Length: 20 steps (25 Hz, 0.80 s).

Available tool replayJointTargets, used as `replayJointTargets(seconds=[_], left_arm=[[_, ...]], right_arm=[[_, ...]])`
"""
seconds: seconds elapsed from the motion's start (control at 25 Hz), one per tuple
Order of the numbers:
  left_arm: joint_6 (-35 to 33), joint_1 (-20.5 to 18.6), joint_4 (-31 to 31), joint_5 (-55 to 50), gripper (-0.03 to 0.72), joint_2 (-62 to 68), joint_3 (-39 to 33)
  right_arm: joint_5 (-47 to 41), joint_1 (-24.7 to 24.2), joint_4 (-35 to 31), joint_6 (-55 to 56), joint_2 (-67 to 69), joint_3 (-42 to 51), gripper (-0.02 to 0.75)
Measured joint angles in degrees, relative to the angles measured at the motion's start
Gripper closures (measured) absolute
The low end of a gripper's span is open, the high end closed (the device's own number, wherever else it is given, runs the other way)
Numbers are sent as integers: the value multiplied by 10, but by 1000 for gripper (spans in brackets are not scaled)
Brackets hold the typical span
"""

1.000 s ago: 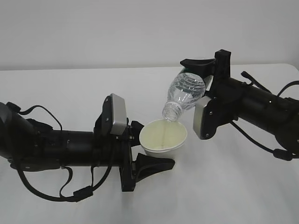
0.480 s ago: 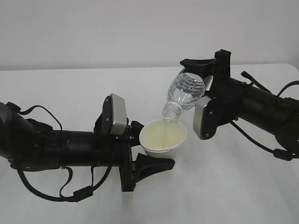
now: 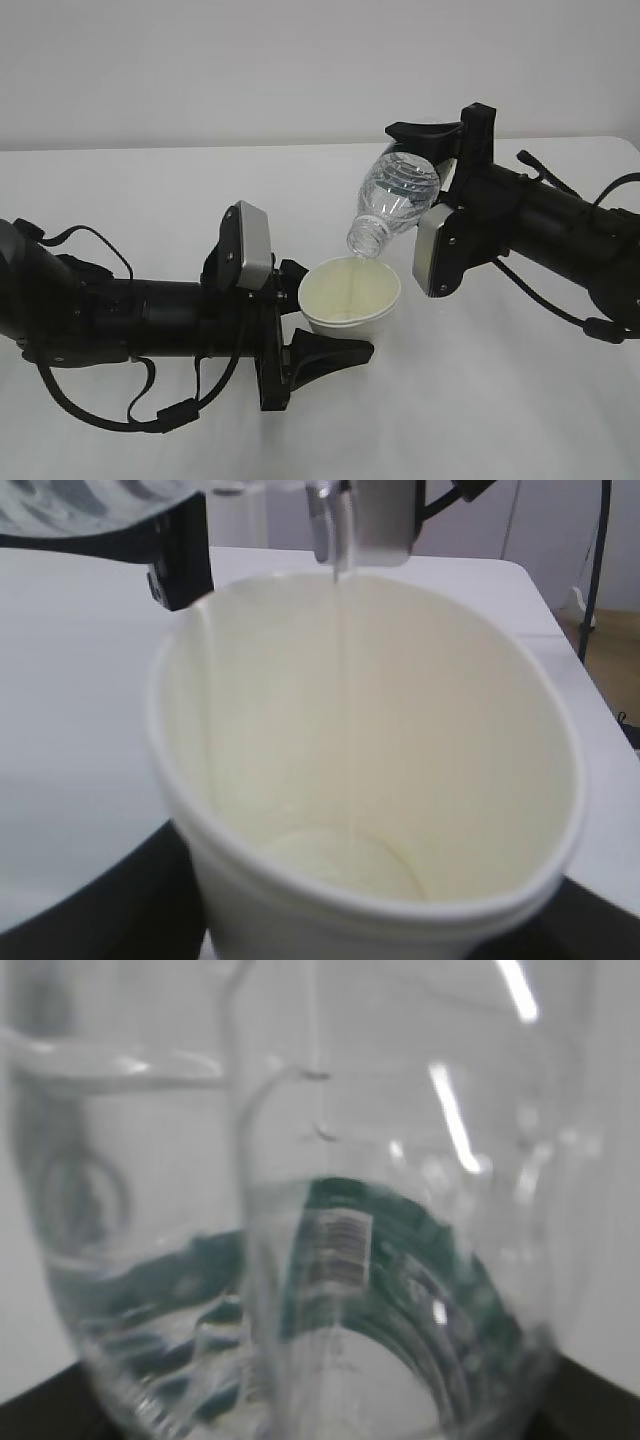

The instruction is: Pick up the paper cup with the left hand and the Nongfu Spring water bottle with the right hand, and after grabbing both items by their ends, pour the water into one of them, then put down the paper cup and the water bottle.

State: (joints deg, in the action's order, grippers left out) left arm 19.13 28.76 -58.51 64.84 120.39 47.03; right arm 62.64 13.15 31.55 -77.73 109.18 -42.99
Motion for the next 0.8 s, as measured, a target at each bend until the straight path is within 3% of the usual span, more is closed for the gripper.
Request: replayJointTargets(seconds=[0.8], left_arm=[[0, 0, -2, 0, 210, 0, 0]], right_arm=[[3, 0, 0, 0, 0, 0, 255]])
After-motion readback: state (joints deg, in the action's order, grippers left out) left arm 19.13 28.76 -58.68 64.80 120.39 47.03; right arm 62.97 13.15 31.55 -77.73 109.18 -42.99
